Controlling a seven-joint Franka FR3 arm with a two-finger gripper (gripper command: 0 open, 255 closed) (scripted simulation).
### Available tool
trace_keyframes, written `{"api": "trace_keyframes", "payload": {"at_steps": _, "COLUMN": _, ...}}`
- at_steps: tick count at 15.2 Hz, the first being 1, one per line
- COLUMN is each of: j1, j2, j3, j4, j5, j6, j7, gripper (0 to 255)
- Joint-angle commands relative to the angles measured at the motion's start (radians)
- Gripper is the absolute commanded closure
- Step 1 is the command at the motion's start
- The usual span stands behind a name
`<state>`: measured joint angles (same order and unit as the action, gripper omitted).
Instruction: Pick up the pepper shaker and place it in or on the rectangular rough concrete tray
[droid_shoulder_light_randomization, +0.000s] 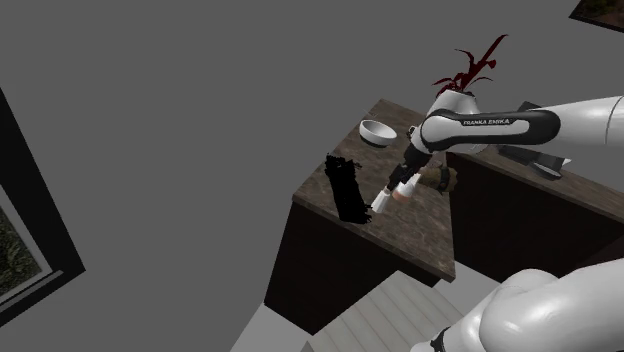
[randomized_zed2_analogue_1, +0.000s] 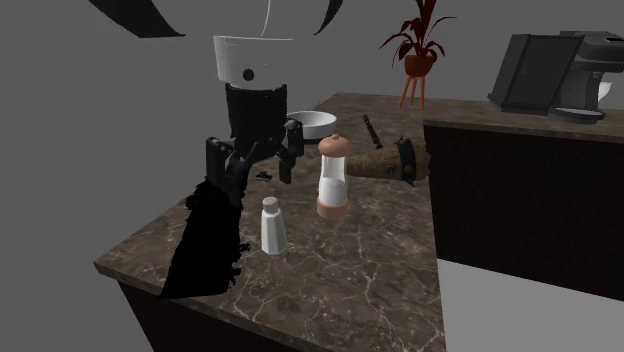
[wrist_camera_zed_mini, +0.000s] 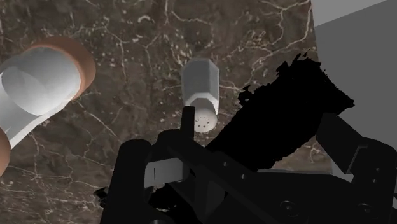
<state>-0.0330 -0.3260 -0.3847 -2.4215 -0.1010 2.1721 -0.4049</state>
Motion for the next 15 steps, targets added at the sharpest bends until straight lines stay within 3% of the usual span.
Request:
{"api": "trace_keyframes", "payload": {"at_steps": 1, "j1": 0.009, "j2": 0.072, "j3": -0.044, "j4": 0.023, "j5": 0.04, "j6": 0.048, "j7": -0.078, "gripper": 0}}
{"api": "trace_keyframes", "payload": {"at_steps": 4, "j1": 0.023, "j2": 0.183, "j3": -0.092, "j4": 0.073, "j5": 0.12, "j6": 0.097, "j7": -0.188, "gripper": 0}}
{"api": "trace_keyframes", "payload": {"at_steps": 11, "j1": 0.03, "j2": 0.251, "j3": -0.097, "j4": 0.037, "j5": 0.166, "j6": 0.193, "j7": -0.221, "gripper": 0}}
{"api": "trace_keyframes", "payload": {"at_steps": 15, "j1": 0.031, "j2": 0.257, "j3": -0.097, "j4": 0.034, "j5": 0.171, "j6": 0.201, "j7": -0.224, "gripper": 0}}
